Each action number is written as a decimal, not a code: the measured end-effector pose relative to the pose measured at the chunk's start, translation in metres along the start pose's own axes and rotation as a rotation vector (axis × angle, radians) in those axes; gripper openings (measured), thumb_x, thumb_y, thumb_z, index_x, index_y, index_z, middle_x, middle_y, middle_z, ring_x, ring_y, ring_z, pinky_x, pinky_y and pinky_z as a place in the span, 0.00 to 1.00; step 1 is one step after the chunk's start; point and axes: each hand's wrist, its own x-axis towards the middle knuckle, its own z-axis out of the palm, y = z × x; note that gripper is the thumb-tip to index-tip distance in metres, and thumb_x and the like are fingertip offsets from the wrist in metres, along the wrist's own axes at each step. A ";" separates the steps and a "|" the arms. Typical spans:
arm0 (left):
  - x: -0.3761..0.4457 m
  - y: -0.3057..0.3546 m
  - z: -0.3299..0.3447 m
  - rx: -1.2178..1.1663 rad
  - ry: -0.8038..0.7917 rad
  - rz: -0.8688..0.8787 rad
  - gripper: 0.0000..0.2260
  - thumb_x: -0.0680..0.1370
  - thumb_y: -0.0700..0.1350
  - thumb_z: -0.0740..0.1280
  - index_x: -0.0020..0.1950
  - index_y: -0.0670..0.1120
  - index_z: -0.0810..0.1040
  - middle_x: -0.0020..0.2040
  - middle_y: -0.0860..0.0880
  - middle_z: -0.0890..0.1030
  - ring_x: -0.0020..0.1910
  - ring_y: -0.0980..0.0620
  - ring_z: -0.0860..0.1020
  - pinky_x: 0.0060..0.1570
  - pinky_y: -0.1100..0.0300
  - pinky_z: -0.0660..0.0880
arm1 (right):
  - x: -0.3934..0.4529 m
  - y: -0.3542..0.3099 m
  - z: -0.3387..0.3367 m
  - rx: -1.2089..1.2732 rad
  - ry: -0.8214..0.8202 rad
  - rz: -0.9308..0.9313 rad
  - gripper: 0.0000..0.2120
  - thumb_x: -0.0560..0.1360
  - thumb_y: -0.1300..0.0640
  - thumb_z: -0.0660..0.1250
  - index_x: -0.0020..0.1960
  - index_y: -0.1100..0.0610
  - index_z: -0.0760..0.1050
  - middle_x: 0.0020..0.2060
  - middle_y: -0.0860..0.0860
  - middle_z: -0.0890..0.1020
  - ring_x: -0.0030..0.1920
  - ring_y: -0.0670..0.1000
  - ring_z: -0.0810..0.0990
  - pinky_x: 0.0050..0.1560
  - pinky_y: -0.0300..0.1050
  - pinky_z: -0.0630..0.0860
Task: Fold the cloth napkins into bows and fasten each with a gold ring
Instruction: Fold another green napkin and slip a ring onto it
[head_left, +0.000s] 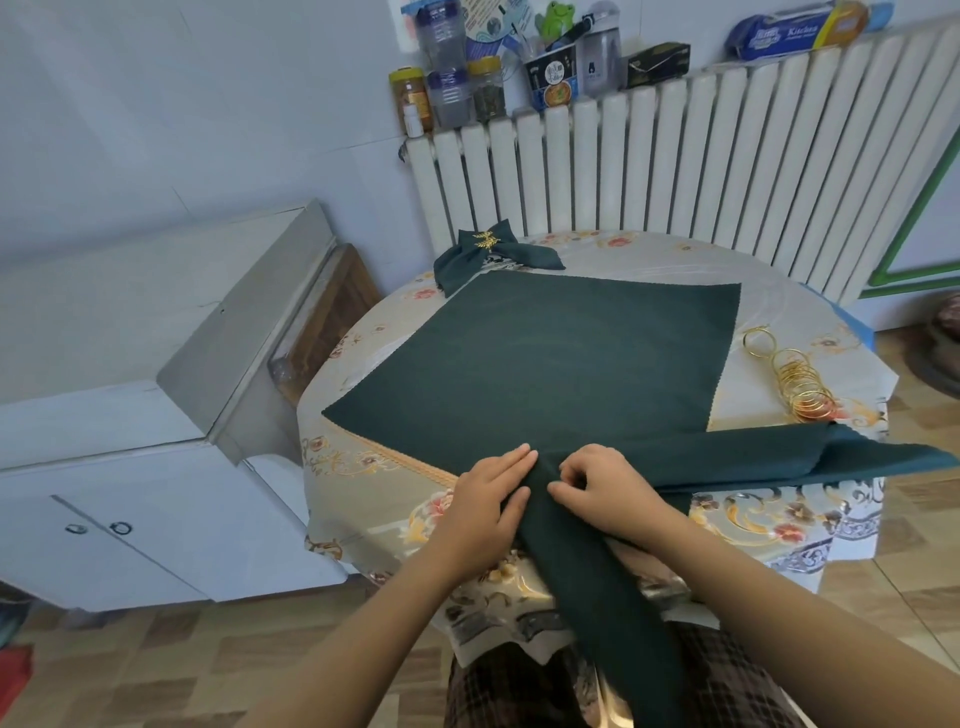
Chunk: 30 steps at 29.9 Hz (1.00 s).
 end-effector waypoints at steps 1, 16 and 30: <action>0.002 0.003 -0.001 0.023 -0.010 0.013 0.22 0.80 0.51 0.53 0.74 0.52 0.62 0.74 0.59 0.61 0.70 0.65 0.57 0.71 0.63 0.53 | 0.003 0.001 -0.005 0.002 0.001 0.015 0.09 0.73 0.52 0.65 0.36 0.54 0.73 0.40 0.50 0.77 0.45 0.50 0.75 0.46 0.44 0.71; 0.024 0.023 0.005 0.365 -0.342 0.029 0.24 0.83 0.55 0.48 0.78 0.55 0.48 0.78 0.56 0.46 0.76 0.58 0.43 0.73 0.58 0.43 | -0.020 0.028 -0.006 -0.488 0.114 -0.066 0.22 0.78 0.43 0.56 0.71 0.47 0.59 0.67 0.46 0.64 0.68 0.49 0.61 0.67 0.45 0.54; 0.041 0.040 -0.014 0.466 -0.502 0.002 0.26 0.81 0.56 0.53 0.78 0.53 0.51 0.78 0.53 0.51 0.76 0.52 0.49 0.74 0.52 0.53 | 0.030 0.031 -0.092 -0.500 -0.300 0.349 0.24 0.69 0.41 0.70 0.29 0.56 0.63 0.28 0.50 0.69 0.31 0.51 0.69 0.31 0.43 0.64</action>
